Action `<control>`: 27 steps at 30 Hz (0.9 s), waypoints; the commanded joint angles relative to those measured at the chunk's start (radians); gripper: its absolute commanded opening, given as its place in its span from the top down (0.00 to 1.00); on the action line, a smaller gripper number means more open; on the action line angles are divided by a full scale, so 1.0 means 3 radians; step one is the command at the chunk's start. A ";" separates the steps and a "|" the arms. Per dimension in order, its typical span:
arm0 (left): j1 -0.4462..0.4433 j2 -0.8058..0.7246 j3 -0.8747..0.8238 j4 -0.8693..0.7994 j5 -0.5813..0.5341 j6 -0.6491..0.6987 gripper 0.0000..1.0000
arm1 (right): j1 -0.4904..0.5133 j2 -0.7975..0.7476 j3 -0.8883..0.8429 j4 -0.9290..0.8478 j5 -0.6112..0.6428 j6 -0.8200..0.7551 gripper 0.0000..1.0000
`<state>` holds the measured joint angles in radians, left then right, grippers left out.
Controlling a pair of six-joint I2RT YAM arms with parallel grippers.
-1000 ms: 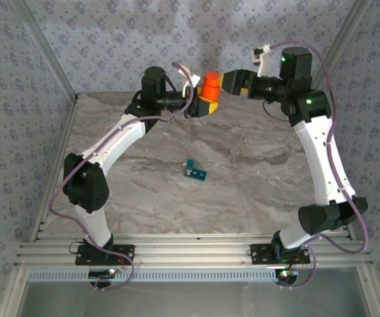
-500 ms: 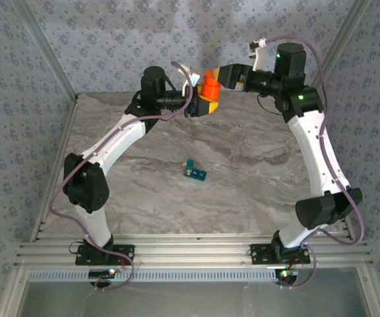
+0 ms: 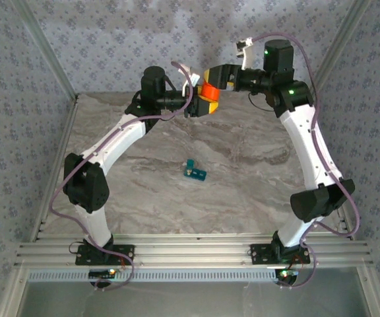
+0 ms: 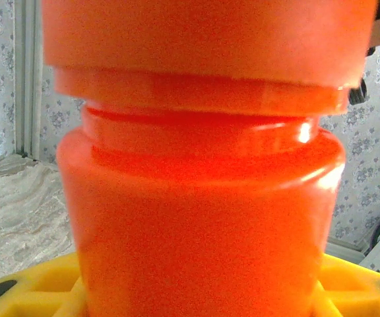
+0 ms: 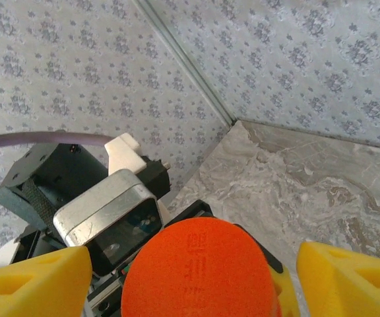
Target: Sort the pills into containers
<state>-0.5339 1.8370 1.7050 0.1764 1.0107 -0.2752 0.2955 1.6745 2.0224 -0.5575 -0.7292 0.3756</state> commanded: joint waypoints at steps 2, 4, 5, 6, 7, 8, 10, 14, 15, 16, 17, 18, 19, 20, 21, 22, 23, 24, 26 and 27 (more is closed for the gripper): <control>0.0001 0.0023 0.0104 0.0041 0.0123 0.0025 1.00 | 0.0030 0.0057 0.0116 -0.0109 -0.0098 -0.0093 0.21; 0.0001 0.0023 0.0110 0.0026 0.0126 0.0033 1.00 | 0.0033 0.0060 0.0116 -0.0125 -0.0100 -0.0099 0.27; 0.0000 0.0023 0.0115 0.0028 0.0127 0.0038 1.00 | 0.0033 0.0068 0.0116 -0.0127 -0.0105 -0.0097 0.31; 0.0000 0.0027 0.0118 0.0026 0.0128 0.0038 1.00 | 0.0033 0.0063 0.0120 -0.0128 -0.0112 -0.0104 0.37; 0.0000 0.0027 0.0117 0.0022 0.0125 0.0038 1.00 | 0.0033 0.0070 0.0121 -0.0130 -0.0121 -0.0105 0.43; 0.0001 0.0030 0.0121 0.0025 0.0125 0.0038 1.00 | 0.0030 0.0069 0.0128 -0.0128 -0.0123 -0.0109 0.48; 0.0000 0.0036 0.0125 0.0018 0.0133 0.0033 1.00 | 0.0018 0.0070 0.0131 -0.0130 -0.0131 -0.0112 0.58; 0.0000 0.0043 0.0137 -0.0019 0.0161 0.0048 1.00 | -0.0041 0.0070 0.0158 -0.0131 -0.0166 -0.0091 0.66; 0.0000 0.0047 0.0140 -0.0031 0.0170 0.0055 1.00 | -0.0056 0.0075 0.0181 -0.0123 -0.0185 -0.0087 0.67; 0.0000 0.0046 0.0141 -0.0048 0.0180 0.0067 1.00 | -0.0073 0.0083 0.0215 -0.0113 -0.0204 -0.0084 0.69; 0.0001 0.0048 0.0141 -0.0064 0.0190 0.0076 1.00 | -0.0088 0.0088 0.0245 -0.0093 -0.0225 -0.0084 0.69; 0.0002 0.0048 0.0141 -0.0075 0.0199 0.0085 1.00 | -0.0103 0.0084 0.0270 -0.0081 -0.0236 -0.0081 0.70; 0.0000 0.0048 0.0140 -0.0093 0.0207 0.0096 1.00 | -0.0115 0.0072 0.0273 -0.0042 -0.0234 -0.0083 0.70; 0.0001 0.0048 0.0141 -0.0109 0.0214 0.0104 1.00 | -0.0128 0.0058 0.0274 0.0001 -0.0233 -0.0085 0.70; 0.0000 0.0048 0.0141 -0.0125 0.0217 0.0117 1.00 | -0.0133 0.0045 0.0270 0.0038 -0.0236 -0.0089 0.70; 0.0000 0.0043 0.0141 -0.0154 0.0218 0.0138 1.00 | -0.0139 0.0033 0.0269 0.0067 -0.0236 -0.0086 0.70; 0.0003 0.0043 0.0144 -0.0171 0.0218 0.0147 1.00 | -0.0142 0.0040 0.0281 0.0076 -0.0257 -0.0084 0.70; 0.0001 0.0038 0.0147 -0.0189 0.0223 0.0160 1.00 | -0.0143 0.0048 0.0298 0.0062 -0.0273 -0.0085 0.70; 0.0001 0.0038 0.0165 -0.0242 0.0240 0.0188 1.00 | -0.0141 0.0079 0.0329 -0.0025 -0.0300 -0.0138 0.70; -0.0003 0.0038 0.0178 -0.0266 0.0244 0.0205 1.00 | -0.0141 0.0081 0.0324 -0.0060 -0.0300 -0.0167 0.70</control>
<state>-0.5327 1.8423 1.7103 0.1101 1.0477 -0.2470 0.2539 1.6981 2.0804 -0.5697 -0.7845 0.3496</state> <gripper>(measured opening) 0.516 0.447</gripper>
